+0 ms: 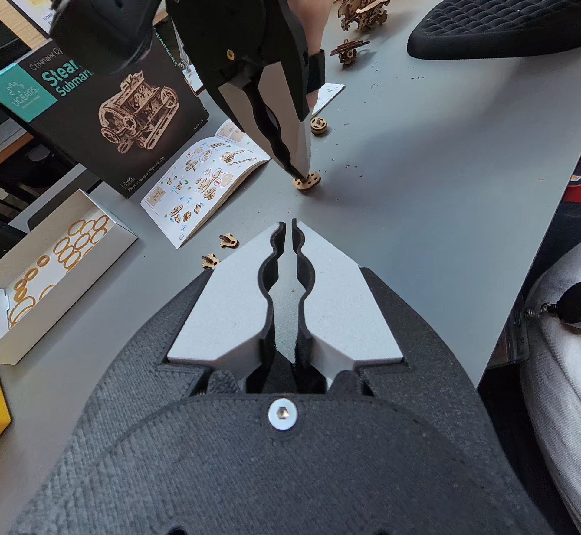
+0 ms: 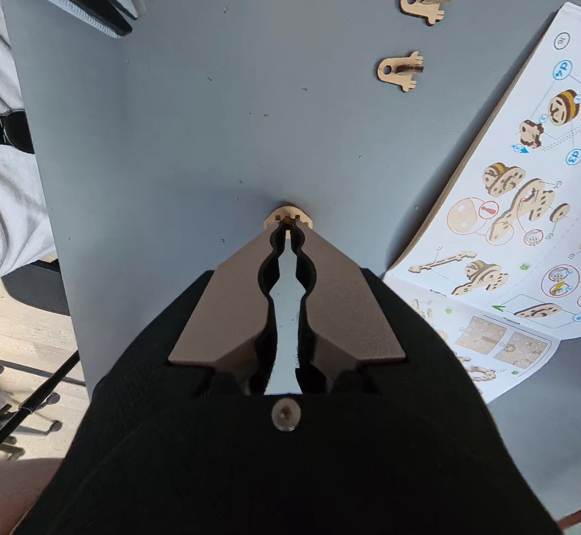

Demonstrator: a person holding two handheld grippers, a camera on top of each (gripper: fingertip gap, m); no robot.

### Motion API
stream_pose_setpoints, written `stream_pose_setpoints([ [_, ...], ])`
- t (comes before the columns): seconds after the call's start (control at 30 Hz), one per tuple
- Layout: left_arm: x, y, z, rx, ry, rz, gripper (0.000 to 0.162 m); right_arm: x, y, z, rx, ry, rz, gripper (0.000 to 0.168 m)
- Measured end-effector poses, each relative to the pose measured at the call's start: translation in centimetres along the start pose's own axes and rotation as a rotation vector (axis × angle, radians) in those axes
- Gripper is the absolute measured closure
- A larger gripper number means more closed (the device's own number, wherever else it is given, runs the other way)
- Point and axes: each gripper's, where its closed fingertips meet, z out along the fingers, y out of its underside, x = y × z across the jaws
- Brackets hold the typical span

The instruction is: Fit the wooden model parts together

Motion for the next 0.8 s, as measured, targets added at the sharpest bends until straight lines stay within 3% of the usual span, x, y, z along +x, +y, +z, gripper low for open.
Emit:
stream_pose_setpoints([
  [0.1, 0.0, 0.1, 0.0, -0.002, 0.001, -0.004, 0.160, 0.0, -0.4, -1.4, 0.022, 0.018, -0.010, 0.166],
  [0.2, 0.1, 0.2, 0.1, -0.009, 0.003, -0.001, 0.160, 0.0, 0.3, 0.5, -0.051, -0.007, -0.009, 0.163],
  [0.6, 0.0, 0.2, 0.0, -0.005, 0.002, -0.006, 0.160, 0.5, -0.5, -1.1, 0.070, -0.011, 0.028, 0.165],
  [0.8, 0.1, 0.0, 0.0, 0.000, 0.006, -0.006, 0.160, 0.4, 0.2, 0.3, 0.028, -0.003, 0.003, 0.160],
])
